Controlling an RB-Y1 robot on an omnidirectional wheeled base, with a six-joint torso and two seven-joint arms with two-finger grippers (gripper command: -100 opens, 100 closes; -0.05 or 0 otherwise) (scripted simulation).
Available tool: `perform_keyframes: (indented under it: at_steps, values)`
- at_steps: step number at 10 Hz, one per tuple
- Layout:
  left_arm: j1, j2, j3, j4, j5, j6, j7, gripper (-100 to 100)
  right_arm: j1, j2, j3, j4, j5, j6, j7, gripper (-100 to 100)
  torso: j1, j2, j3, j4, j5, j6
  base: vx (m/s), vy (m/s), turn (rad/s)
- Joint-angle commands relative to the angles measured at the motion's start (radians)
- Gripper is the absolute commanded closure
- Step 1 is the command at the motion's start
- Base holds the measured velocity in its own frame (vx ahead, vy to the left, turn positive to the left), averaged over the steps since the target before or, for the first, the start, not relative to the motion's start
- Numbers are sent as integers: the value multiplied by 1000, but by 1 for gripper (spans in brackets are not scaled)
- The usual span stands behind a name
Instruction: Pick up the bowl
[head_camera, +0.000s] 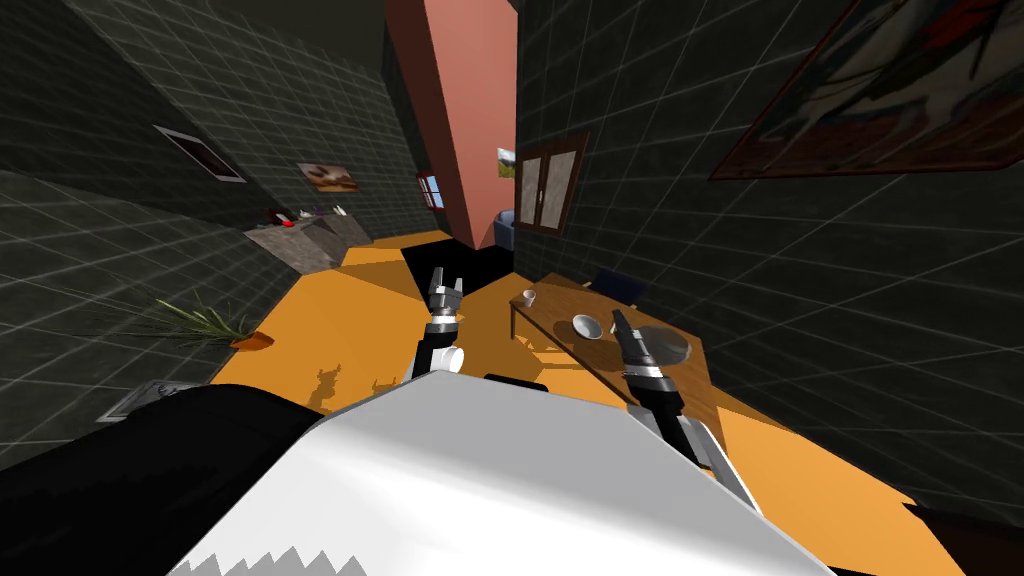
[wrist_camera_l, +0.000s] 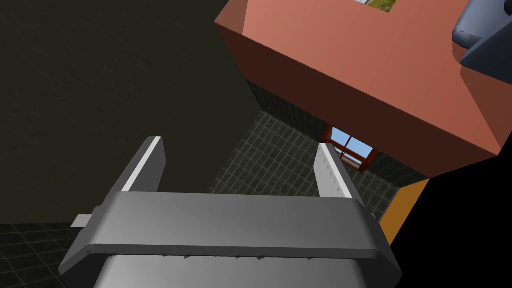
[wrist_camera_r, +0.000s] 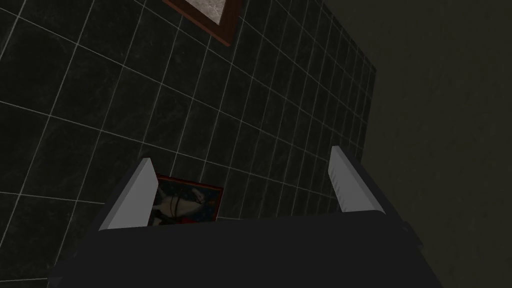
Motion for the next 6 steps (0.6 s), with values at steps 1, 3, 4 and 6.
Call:
perform_keyframes:
  at_steps: [1,3,4,6]
  values:
    - [0,0,0,0,0,0,0,0,8,-30,-14,50,50,7,16,-100,0,0,0,0,0,0,-33,39,174]
    - [0,0,0,0,0,0,0,0,14,-60,-31,99,92,8,28,-100,1,0,0,0,0,-1,-33,42,223]
    - [0,0,0,0,0,0,0,0,21,-90,-48,137,128,8,40,-100,0,-1,-1,0,0,0,-18,44,147]
    - [0,0,0,0,0,0,0,0,28,-121,-65,181,174,9,54,-100,0,-2,-1,0,0,0,-14,38,151]
